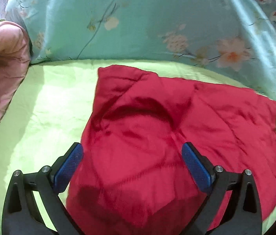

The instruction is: Fold large clothes

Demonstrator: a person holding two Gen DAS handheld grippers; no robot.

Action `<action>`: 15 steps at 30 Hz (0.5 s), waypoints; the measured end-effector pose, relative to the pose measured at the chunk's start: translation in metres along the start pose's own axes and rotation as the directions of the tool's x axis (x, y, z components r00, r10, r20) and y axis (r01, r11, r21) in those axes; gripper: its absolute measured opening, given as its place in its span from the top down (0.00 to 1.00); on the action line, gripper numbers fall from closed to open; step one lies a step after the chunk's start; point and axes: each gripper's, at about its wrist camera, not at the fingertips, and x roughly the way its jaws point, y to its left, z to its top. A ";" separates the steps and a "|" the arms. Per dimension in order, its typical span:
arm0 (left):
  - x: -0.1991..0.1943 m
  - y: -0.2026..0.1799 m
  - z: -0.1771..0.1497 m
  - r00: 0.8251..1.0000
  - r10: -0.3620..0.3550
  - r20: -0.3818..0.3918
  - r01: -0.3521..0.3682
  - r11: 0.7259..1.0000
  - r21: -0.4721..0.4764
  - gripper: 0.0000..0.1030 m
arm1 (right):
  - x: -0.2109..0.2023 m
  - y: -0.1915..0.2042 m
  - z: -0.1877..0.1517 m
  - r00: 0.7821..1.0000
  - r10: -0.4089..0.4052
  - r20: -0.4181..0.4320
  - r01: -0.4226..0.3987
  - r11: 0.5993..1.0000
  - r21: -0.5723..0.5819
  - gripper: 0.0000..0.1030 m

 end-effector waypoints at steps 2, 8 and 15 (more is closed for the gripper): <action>-0.012 0.004 -0.007 1.000 -0.006 0.004 0.006 1.000 0.003 0.01 | -0.012 -0.004 -0.003 1.000 0.001 0.004 -0.001 1.000 -0.003 0.19; -0.036 0.031 -0.029 0.999 -0.054 -0.002 0.054 0.998 -0.045 0.01 | -0.041 -0.023 -0.014 1.000 0.027 -0.008 -0.027 1.000 0.000 0.18; -0.034 0.055 -0.049 0.994 -0.095 -0.055 0.089 0.990 -0.109 0.01 | -0.048 -0.053 -0.034 0.997 0.069 -0.045 -0.066 0.996 0.060 0.18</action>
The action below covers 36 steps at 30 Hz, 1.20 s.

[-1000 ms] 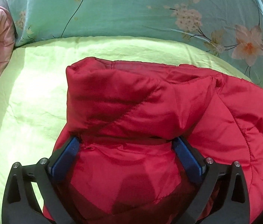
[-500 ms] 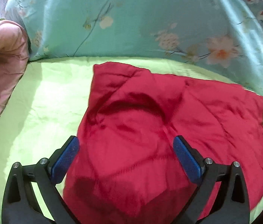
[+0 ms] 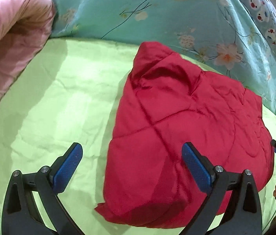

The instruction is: Fold large clothes

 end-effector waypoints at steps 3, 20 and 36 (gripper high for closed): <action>0.001 0.006 -0.005 1.000 -0.019 -0.013 0.019 1.000 -0.010 0.01 | 0.000 -0.007 -0.008 1.000 0.014 -0.014 -0.013 1.000 0.013 0.18; 0.039 0.039 -0.022 0.950 -0.287 -0.120 0.263 0.948 -0.181 0.01 | 0.002 -0.026 -0.022 0.985 0.160 -0.058 -0.155 0.984 0.083 0.15; 0.071 0.041 -0.022 0.871 -0.470 -0.145 0.411 0.857 -0.311 0.00 | 0.044 -0.054 -0.027 0.929 0.355 -0.101 -0.318 0.909 0.269 0.04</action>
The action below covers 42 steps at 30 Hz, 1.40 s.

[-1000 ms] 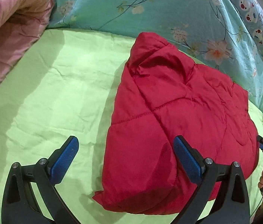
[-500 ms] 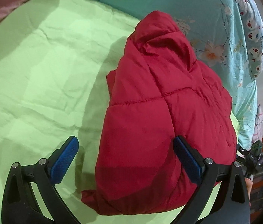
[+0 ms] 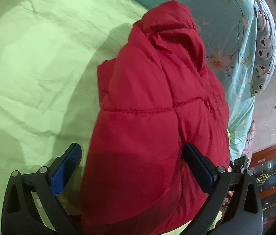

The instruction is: Fold large clothes

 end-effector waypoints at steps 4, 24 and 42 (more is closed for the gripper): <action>0.009 -0.008 0.002 0.999 -0.027 -0.021 0.028 1.000 0.003 0.00 | 0.008 0.002 0.000 0.999 0.030 -0.015 -0.030 1.000 0.002 0.02; 0.027 -0.014 0.009 0.999 -0.032 -0.029 0.033 0.999 0.026 0.00 | 0.040 0.025 0.003 0.996 0.043 -0.080 -0.047 0.998 -0.052 0.01; -0.010 -0.043 -0.008 0.997 0.009 0.070 -0.019 0.991 0.134 0.52 | 0.021 0.049 -0.006 0.998 -0.010 -0.054 0.003 0.992 -0.125 0.46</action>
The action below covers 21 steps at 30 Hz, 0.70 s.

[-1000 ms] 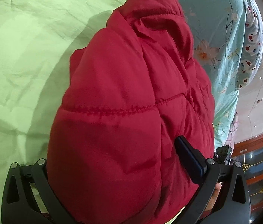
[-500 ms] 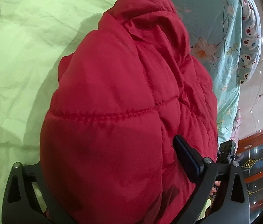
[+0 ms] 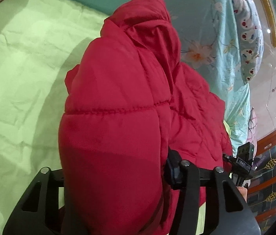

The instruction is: Fold large clothes

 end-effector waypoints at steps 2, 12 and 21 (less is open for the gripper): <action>-0.008 -0.006 -0.005 1.000 0.010 0.008 -0.010 1.000 0.017 0.53 | -0.003 0.002 -0.003 1.000 -0.003 0.005 0.003 1.000 -0.004 0.48; -0.069 -0.029 -0.052 0.999 -0.015 0.036 0.012 0.997 0.074 0.56 | -0.042 0.024 -0.043 0.999 0.031 0.011 -0.031 0.999 -0.026 0.54; -0.115 -0.026 -0.120 0.999 -0.044 0.028 0.042 0.998 0.055 0.56 | -0.087 0.030 -0.124 0.998 0.067 0.015 -0.067 0.998 -0.015 0.54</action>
